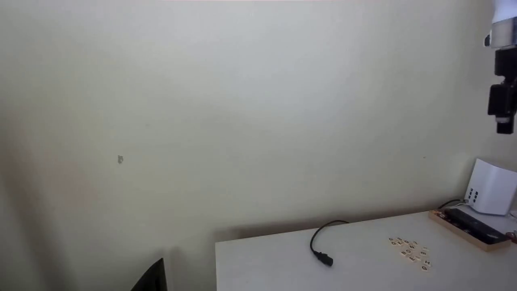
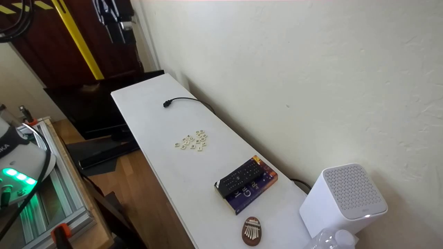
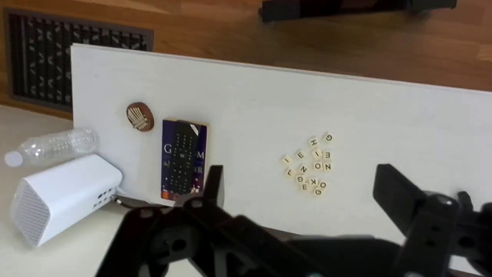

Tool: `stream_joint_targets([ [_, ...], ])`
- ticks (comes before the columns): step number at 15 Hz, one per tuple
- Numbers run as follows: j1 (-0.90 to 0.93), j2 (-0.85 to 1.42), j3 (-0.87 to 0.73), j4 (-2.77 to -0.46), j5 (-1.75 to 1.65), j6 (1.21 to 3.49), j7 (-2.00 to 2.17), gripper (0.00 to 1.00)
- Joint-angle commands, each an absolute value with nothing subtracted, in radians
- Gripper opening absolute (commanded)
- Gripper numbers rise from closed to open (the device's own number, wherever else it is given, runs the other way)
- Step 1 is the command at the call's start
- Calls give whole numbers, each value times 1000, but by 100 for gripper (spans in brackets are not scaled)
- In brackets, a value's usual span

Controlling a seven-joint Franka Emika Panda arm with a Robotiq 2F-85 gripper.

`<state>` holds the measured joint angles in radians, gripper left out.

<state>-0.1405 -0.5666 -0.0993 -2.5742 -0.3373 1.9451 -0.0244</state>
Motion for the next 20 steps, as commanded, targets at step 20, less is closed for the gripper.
stream_joint_targets([
  [20, -91, -342, -80, -2646, -187, 2188, -12, 100],
])
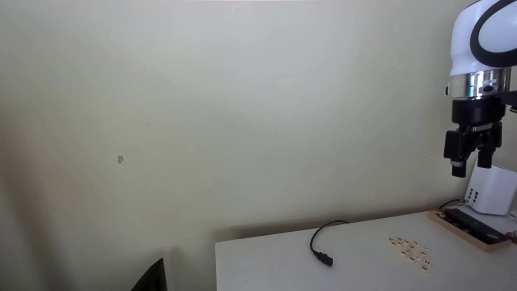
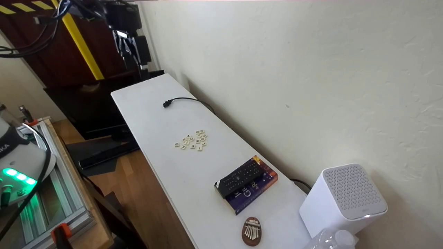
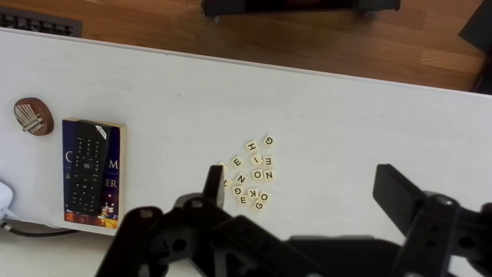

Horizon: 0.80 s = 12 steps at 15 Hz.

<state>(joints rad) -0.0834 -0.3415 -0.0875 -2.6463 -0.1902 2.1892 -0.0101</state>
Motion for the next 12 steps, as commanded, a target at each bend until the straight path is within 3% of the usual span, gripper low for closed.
stream_joint_targets([
  [1, -85, -321, -78, -2656, -182, 2208, -10, 100],
  [12, -76, -54, -78, -2625, -162, 2504, -44, 100],
])
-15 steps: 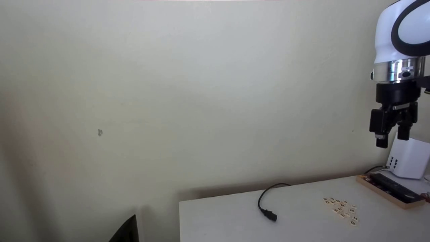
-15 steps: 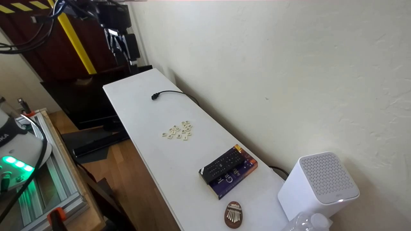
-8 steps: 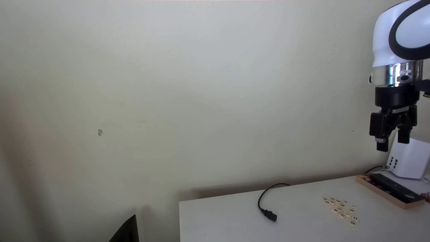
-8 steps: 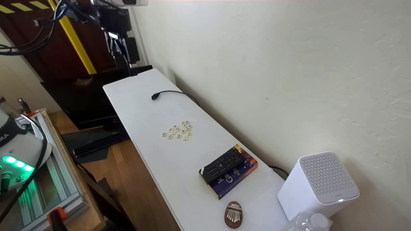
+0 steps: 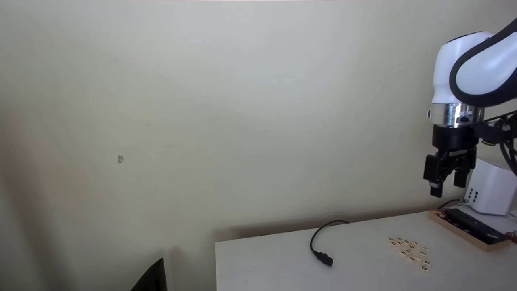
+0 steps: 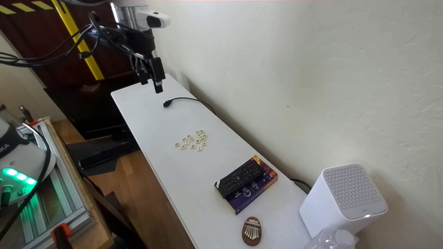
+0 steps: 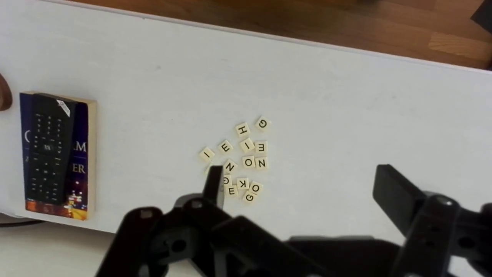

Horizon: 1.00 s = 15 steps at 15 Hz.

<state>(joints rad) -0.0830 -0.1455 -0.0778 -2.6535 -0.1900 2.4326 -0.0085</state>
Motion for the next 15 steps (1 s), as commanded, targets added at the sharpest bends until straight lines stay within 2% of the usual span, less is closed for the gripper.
stream_joint_targets([
  [1, -72, -23, -80, -2617, -143, 2524, -70, 100],
  [15, -84, 361, -49, -2421, -107, 2655, -149, 100],
])
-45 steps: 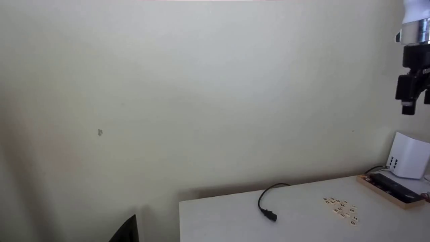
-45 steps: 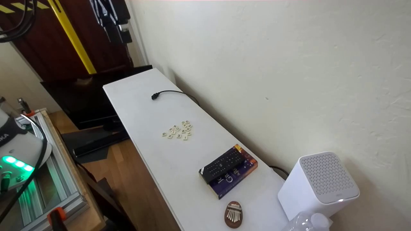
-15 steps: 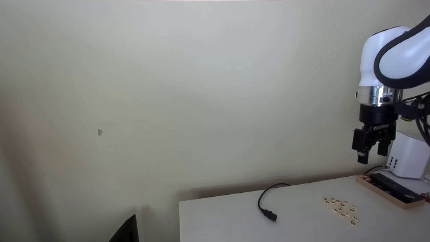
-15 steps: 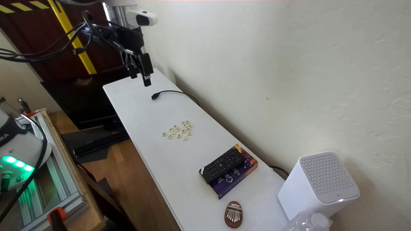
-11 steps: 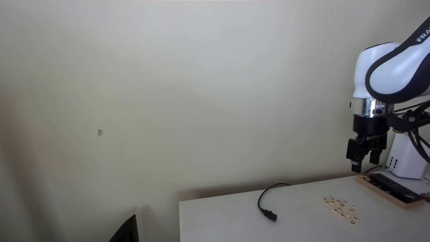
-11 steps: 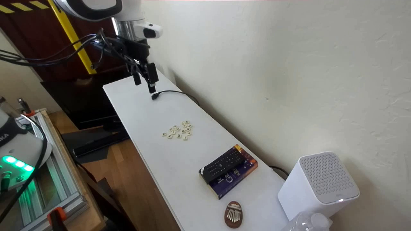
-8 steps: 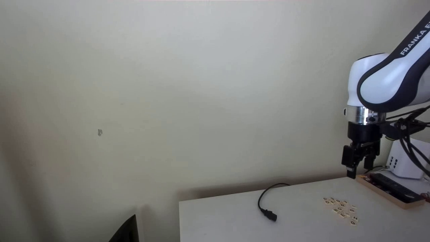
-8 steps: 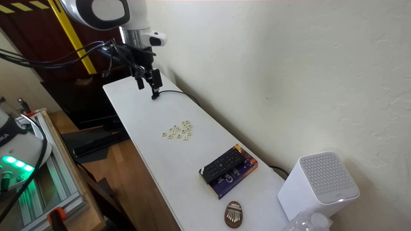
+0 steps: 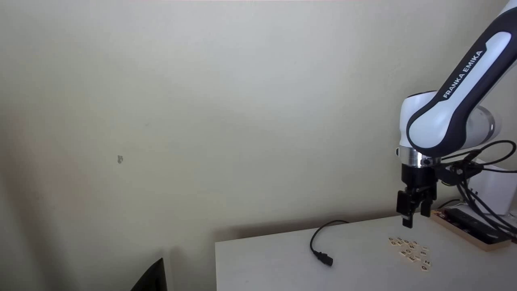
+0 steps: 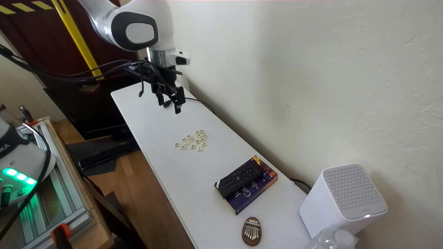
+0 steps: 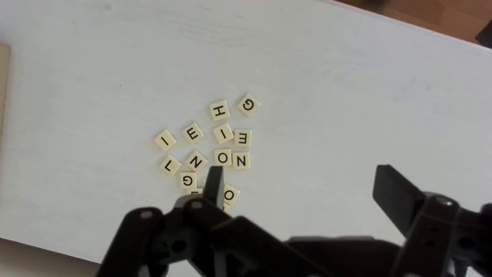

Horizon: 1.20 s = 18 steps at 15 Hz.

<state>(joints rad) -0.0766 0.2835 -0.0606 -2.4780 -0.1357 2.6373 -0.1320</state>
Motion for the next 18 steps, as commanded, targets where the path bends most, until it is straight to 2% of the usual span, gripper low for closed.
stream_joint_targets([
  [1, -80, 379, -54, -2411, -118, 2663, -135, 100],
  [13, -76, 425, -57, -2381, -128, 2648, -131, 100],
  [18, -86, 473, -40, -2381, -109, 2728, -135, 100],
])
